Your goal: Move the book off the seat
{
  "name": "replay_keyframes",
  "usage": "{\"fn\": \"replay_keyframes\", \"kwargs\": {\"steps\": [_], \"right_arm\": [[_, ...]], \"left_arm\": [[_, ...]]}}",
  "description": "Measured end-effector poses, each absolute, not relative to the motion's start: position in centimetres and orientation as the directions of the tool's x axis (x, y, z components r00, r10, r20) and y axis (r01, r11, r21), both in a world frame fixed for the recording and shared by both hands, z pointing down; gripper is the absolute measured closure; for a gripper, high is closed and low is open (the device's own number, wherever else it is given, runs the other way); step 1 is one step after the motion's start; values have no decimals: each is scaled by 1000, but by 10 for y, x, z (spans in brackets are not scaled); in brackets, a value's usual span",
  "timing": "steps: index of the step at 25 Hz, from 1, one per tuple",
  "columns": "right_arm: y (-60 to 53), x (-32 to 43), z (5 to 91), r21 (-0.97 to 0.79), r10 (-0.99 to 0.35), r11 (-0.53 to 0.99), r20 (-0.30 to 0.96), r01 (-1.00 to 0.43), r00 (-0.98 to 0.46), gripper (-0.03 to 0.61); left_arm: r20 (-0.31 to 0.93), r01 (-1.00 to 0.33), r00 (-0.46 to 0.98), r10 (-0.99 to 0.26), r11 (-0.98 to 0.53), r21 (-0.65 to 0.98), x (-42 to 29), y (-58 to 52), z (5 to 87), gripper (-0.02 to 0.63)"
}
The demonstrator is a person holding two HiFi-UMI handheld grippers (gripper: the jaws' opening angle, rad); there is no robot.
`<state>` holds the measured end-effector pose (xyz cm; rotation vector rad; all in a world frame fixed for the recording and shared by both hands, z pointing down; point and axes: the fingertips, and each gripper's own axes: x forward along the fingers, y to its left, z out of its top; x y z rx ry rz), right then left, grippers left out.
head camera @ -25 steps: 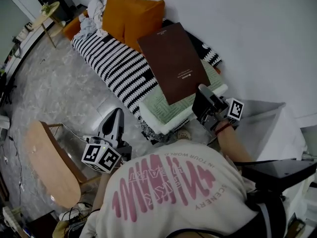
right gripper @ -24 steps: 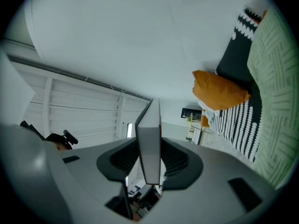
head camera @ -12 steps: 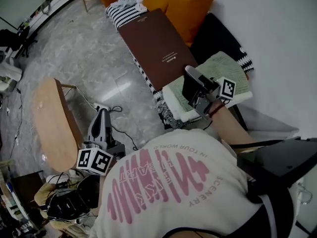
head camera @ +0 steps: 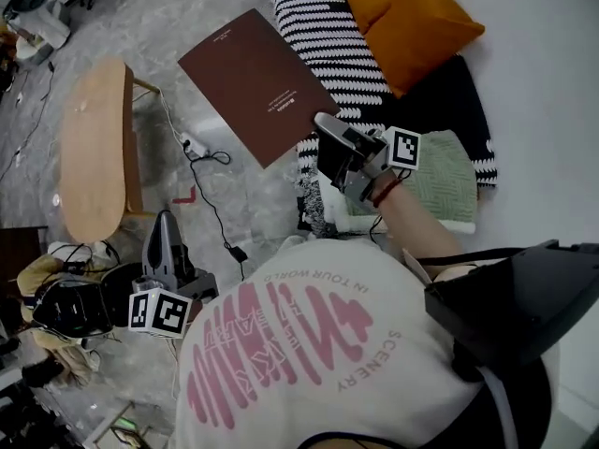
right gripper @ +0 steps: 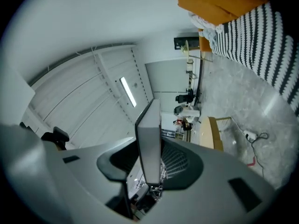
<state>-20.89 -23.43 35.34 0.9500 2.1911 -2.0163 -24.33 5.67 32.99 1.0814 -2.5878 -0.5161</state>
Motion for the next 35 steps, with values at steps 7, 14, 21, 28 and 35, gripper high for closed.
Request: {"fn": "replay_keyframes", "kwargs": {"steps": [7, 14, 21, 28, 35], "right_arm": [[-183, -242, 358, -907, 583, -141, -400, 397, -707, 420], [-130, -261, 388, -911, 693, -229, -401, 344, -599, 420], [-86, -274, 395, -910, 714, -265, -408, 320, -569, 420], [-37, -308, 370, -903, 729, -251, -414, 349, -546, 420], [17, -328, 357, -909, 733, -220, -393, 353, -555, 420]], "left_arm": [[168, -437, -817, -551, 783, 444, -207, 107, 338, 606], [201, -310, -890, -410, 866, 393, -161, 143, 347, 606], [156, -228, -935, -320, 876, 426, -151, 183, 355, 606], [113, -217, -949, -295, 870, 443, -184, 237, 344, 606], [81, -233, -949, -304, 852, 468, -211, 294, 335, 606]]}}
